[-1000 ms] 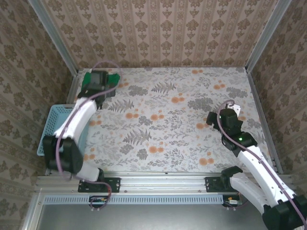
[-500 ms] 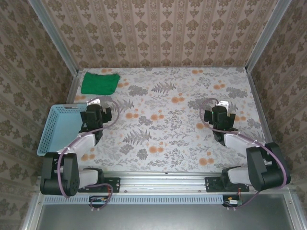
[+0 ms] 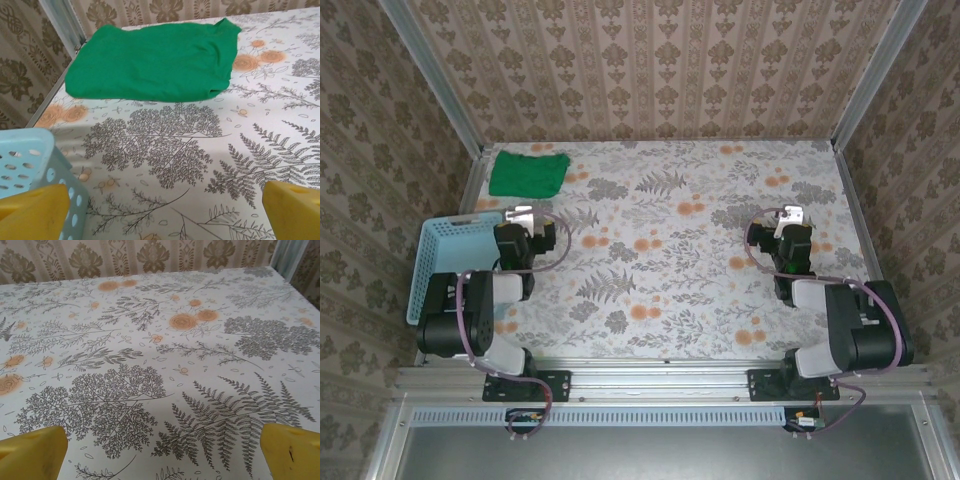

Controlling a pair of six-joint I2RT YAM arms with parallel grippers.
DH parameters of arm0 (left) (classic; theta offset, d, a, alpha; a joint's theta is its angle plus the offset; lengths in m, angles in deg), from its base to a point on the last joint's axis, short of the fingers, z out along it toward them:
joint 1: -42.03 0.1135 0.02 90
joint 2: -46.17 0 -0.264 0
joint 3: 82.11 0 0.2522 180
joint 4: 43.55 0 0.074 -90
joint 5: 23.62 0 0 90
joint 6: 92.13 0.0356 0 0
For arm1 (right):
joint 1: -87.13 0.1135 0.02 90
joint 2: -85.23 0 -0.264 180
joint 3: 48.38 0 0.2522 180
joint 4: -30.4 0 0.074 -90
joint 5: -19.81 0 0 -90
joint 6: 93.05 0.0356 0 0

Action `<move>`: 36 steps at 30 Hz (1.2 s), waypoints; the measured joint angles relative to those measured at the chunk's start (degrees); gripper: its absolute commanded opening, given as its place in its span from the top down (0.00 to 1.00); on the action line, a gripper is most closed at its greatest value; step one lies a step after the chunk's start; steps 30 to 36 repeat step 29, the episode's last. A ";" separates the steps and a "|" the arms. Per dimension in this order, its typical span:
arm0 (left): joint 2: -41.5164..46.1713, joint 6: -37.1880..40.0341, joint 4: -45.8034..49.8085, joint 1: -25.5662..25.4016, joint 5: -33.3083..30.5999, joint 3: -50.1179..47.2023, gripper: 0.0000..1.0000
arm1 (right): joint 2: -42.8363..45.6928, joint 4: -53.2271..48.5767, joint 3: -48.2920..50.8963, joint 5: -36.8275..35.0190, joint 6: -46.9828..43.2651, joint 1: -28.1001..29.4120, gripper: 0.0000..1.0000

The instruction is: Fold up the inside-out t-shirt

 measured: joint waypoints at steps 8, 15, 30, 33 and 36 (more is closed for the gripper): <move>-0.39 0.15 -1.07 0.00 2.91 -0.37 0.00 | -4.46 1.77 -0.35 2.47 0.20 -0.35 0.00; -0.39 0.33 -1.25 0.00 2.91 -0.50 0.00 | -4.48 1.81 -1.20 1.38 -0.26 1.22 0.00; -0.42 0.33 -1.25 0.00 1.66 -0.50 0.00 | -4.68 1.81 -1.33 0.87 -1.16 1.53 0.00; -0.42 0.33 -1.25 0.00 1.66 -0.50 0.00 | -4.68 1.81 -1.33 0.87 -1.16 1.53 0.00; -0.42 0.33 -1.25 0.00 1.66 -0.50 0.00 | -4.68 1.81 -1.33 0.87 -1.16 1.53 0.00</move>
